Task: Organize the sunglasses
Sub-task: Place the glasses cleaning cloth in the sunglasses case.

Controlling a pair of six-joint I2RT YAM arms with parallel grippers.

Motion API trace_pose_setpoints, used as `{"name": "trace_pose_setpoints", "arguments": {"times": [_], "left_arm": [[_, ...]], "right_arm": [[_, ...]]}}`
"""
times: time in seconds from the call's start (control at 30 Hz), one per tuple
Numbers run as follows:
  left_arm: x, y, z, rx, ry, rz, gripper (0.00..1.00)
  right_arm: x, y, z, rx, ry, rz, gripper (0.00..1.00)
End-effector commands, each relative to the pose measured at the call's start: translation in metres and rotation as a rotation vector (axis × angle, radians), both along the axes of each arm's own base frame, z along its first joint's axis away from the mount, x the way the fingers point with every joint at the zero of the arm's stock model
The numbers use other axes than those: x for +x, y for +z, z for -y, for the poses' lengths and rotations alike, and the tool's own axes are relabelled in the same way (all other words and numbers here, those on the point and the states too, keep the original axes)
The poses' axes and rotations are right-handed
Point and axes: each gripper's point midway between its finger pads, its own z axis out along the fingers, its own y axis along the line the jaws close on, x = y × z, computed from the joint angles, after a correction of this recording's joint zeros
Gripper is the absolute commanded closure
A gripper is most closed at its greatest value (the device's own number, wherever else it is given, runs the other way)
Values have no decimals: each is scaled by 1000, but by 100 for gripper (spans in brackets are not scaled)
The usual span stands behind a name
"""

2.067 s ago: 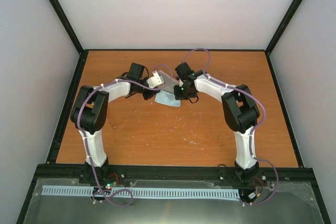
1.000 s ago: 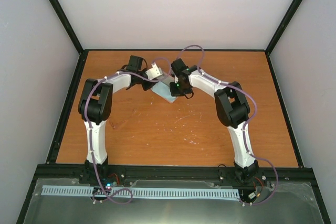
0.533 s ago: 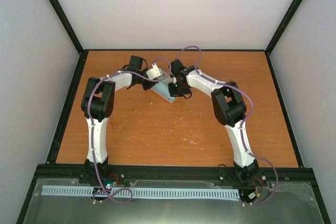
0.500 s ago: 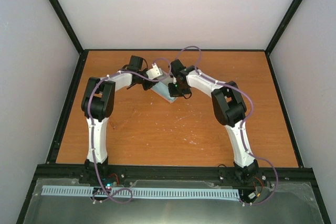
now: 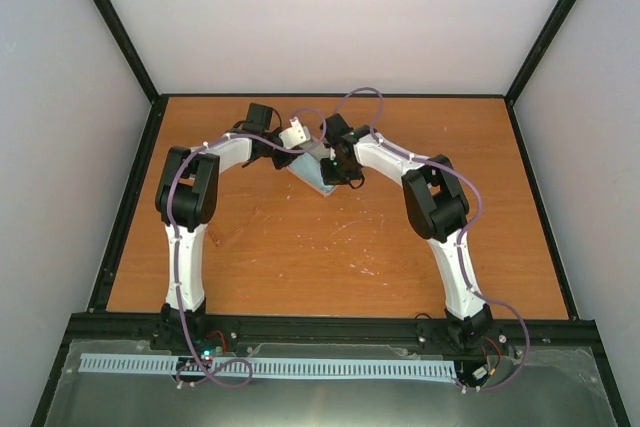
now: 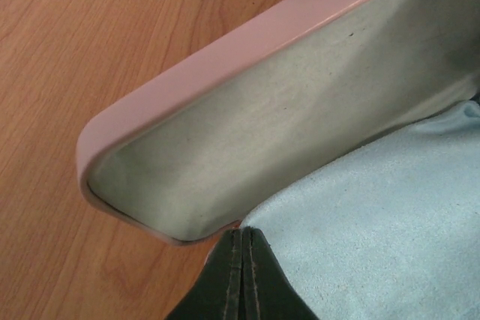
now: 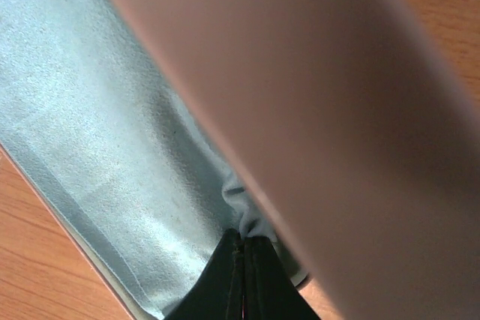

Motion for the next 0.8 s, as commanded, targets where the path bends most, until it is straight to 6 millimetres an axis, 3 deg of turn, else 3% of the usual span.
{"name": "trace_pose_setpoints", "arguments": {"times": [0.0,0.3,0.43,0.63,0.77], "left_arm": [[8,-5,-3,-2,-7,6,99],[5,-12,-7,22,5,-3,91],[3,-10,-9,22,14,-8,80],[4,-2,-8,14,19,4,69],[2,11,-8,-8,23,-1,70]], "right_arm": [[-2,-1,-4,-22,2,-5,97],[-2,2,-2,-31,-2,3,89],[-3,4,-3,-34,-4,8,86],[-3,11,-4,-41,-8,29,72],[-1,28,-5,-34,-13,76,69]]}}
